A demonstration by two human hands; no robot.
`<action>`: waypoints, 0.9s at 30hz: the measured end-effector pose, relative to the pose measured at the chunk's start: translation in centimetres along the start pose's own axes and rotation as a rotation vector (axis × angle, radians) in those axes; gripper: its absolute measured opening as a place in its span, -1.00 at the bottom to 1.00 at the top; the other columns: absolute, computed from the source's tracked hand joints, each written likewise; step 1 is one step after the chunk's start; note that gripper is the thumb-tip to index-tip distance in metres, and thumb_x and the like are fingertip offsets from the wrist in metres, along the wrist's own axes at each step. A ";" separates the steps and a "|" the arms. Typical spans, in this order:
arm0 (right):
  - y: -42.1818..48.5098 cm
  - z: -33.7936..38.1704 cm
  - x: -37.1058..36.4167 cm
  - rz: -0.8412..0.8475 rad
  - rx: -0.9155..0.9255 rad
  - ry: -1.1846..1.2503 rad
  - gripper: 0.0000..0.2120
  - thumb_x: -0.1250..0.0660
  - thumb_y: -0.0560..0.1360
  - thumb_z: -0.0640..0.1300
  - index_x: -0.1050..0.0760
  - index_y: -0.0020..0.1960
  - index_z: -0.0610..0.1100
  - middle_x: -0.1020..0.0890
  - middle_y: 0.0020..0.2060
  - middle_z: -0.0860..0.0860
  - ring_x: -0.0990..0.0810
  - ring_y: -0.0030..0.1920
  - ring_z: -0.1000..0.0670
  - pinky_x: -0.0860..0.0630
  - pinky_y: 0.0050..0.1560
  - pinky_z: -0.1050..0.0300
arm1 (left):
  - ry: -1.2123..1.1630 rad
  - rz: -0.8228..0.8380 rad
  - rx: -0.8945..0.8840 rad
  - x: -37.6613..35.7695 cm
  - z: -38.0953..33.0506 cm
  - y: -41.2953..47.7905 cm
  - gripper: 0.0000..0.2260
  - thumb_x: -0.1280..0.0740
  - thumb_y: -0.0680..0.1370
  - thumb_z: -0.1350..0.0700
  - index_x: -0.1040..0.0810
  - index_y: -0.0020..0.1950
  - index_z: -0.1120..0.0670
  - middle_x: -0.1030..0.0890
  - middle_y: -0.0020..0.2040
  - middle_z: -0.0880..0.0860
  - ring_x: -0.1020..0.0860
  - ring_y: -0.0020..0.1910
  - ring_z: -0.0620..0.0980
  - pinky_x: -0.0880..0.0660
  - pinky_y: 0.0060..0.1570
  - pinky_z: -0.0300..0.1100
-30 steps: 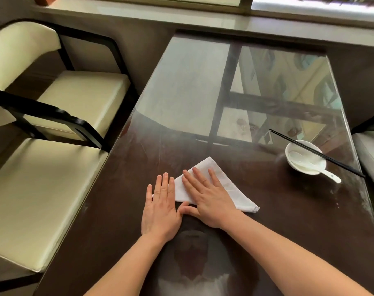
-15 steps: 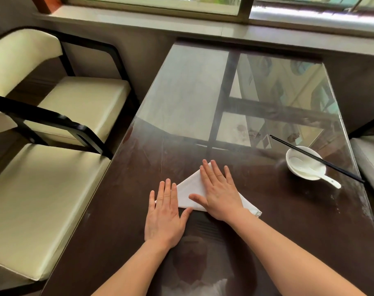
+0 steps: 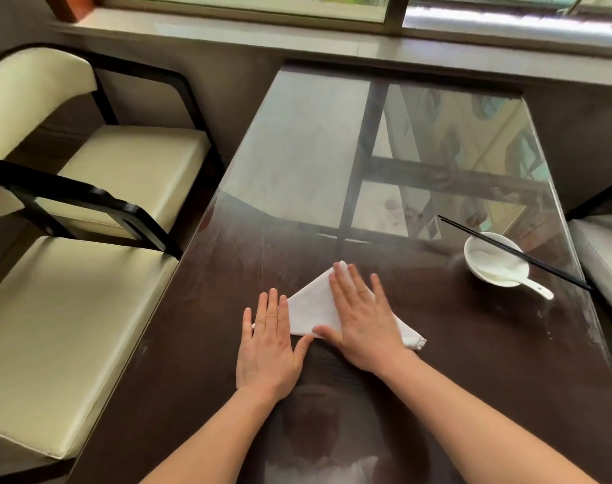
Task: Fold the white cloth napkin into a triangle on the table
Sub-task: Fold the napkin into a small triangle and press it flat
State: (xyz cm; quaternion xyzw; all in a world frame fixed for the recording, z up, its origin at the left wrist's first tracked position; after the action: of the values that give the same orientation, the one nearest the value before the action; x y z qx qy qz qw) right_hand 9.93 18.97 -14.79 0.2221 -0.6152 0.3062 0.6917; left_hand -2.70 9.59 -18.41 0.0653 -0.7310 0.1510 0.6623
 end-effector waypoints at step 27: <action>-9.0 -7.6 -1.8 0.104 -0.219 -0.052 -0.02 0.15 0.47 0.55 0.05 0.61 -0.14 0.05 0.61 0.00 0.13 0.61 -0.05 0.14 0.53 -0.18 | -0.024 -0.040 -0.101 1.8 -2.6 -0.5 -0.27 0.19 0.59 -0.36 0.15 0.61 0.08 0.17 0.62 0.07 0.23 0.59 0.06 0.20 0.52 0.18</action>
State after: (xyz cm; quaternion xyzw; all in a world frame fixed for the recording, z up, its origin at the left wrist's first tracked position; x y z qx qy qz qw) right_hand 21.55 17.49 -17.05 0.1208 -0.6733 0.2668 0.6789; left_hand -0.27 10.11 -16.33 0.0481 -0.7441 0.0999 0.6588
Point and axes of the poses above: each hand's wrist, its own y-axis towards the middle knuckle, its own x-axis out of the back of the hand, z = x × y, the point moved 9 cm from there along y, towards the middle knuckle
